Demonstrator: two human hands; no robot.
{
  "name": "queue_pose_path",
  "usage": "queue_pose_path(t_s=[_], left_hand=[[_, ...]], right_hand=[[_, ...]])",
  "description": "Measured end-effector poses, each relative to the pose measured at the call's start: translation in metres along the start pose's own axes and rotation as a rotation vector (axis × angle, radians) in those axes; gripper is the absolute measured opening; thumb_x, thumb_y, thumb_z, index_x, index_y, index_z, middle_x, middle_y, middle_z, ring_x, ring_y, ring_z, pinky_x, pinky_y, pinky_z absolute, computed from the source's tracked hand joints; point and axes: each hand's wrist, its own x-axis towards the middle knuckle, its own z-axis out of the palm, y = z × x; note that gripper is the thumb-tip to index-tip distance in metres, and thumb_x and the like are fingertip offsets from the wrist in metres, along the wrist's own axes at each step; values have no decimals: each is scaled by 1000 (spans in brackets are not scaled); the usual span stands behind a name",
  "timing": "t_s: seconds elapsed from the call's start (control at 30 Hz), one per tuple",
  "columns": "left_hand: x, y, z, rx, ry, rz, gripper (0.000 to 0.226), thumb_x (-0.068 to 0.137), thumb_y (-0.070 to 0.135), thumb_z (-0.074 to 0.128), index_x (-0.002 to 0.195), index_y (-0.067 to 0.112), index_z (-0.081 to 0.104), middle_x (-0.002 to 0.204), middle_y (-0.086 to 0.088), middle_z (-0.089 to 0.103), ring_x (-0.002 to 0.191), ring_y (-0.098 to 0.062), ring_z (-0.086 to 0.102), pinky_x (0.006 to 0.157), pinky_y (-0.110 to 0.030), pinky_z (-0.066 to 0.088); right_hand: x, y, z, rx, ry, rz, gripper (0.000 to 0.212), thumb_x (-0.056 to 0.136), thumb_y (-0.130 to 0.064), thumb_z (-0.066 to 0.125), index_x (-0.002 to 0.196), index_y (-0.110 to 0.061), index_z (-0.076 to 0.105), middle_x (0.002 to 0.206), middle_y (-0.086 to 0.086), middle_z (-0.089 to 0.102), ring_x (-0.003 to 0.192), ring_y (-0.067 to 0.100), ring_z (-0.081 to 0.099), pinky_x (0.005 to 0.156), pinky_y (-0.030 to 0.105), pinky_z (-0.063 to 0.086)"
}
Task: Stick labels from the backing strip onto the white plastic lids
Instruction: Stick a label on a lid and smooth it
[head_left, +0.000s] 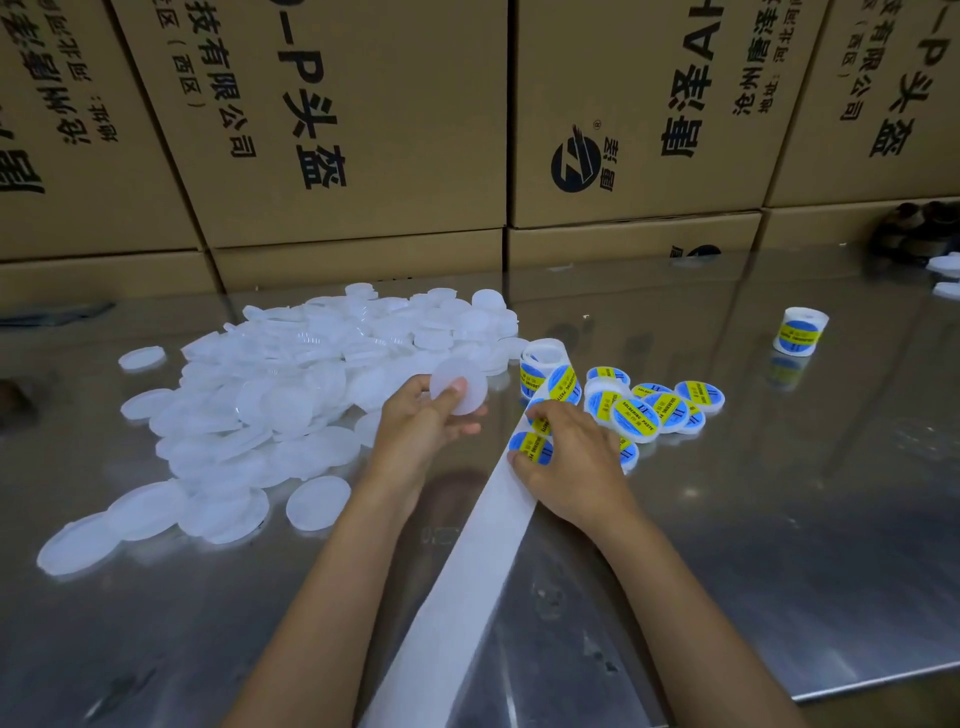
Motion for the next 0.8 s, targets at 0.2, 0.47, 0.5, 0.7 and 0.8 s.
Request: queue_pose_path(t_s=[0.2, 0.47, 0.5, 0.7, 0.8], left_hand=[[-1, -16, 10, 50, -168, -18, 18, 103, 28, 55, 102, 11, 51, 97, -7, 78, 94, -16, 75, 73, -26, 59], [7, -23, 7, 246, -215, -14, 17, 103, 33, 53, 95, 19, 48, 105, -8, 77, 98, -19, 75, 95, -42, 54], [7, -23, 6, 253, -225, -24, 17, 103, 34, 54, 96, 19, 50, 103, -7, 77, 97, -17, 75, 91, -37, 55], [6, -21, 7, 189, -261, -48, 8, 104, 27, 53, 101, 19, 54, 111, -5, 73, 90, -17, 76, 65, -17, 55], [7, -22, 7, 210, -263, -59, 7, 104, 28, 52, 101, 22, 52, 116, -8, 71, 92, -17, 76, 70, -24, 57]], right_hand=[[-3, -6, -1, 23, -61, -8, 34, 83, -41, 69, 112, -28, 58, 114, -17, 61, 113, 9, 54, 103, 37, 27], [-1, -7, -10, 68, -73, 2, 25, 80, -33, 74, 102, -30, 62, 104, -16, 64, 109, 9, 56, 105, 41, 33], [-1, -6, -11, 69, -86, 6, 25, 80, -32, 74, 102, -30, 61, 103, -16, 64, 108, 9, 56, 106, 42, 34], [1, -4, -13, -3, -143, 12, 32, 85, -38, 73, 115, -33, 64, 114, -17, 60, 116, 9, 50, 108, 40, 30], [1, -4, -11, -14, -141, 6, 26, 87, -37, 71, 112, -32, 67, 118, -17, 59, 118, 9, 48, 108, 39, 27]])
